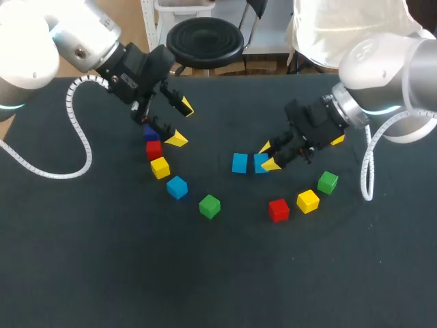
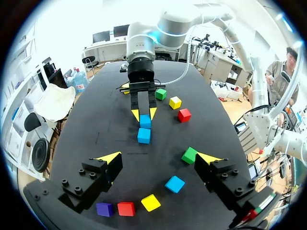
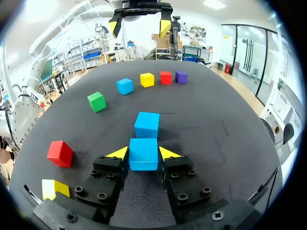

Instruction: Place the blue cubes, place green cubes on the blue cubes, place the yellow cubes on the green cubes, then place the red cubes on the yellow cubes, and place purple cube on the red cubes.

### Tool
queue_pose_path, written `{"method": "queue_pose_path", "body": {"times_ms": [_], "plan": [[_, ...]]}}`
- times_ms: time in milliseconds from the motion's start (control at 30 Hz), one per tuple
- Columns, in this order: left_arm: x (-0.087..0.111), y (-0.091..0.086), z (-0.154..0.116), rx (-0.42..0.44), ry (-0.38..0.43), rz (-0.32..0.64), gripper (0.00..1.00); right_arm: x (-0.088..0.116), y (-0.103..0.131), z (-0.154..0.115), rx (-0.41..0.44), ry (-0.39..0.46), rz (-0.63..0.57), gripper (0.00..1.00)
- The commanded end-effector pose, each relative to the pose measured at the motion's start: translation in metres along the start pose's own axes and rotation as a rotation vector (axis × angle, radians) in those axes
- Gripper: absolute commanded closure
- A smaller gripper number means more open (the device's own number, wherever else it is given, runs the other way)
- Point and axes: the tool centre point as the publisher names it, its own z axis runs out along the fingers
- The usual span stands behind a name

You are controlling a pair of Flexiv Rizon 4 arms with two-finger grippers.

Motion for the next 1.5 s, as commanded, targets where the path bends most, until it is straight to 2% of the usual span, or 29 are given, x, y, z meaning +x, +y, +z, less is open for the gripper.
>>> {"method": "queue_pose_path", "body": {"times_ms": [33,1500], "plan": [[-0.0002,0.0011,0.0001,0.002,0.003,0.0,0.0,0.0,-0.0021,0.0007,-0.005,0.001,0.002,1.0],[-0.0002,0.0011,0.0001,0.002,0.003,0.0,0.0,-0.0002,-0.0026,0.0002,0.003,-0.001,-0.001,1.0]]}}
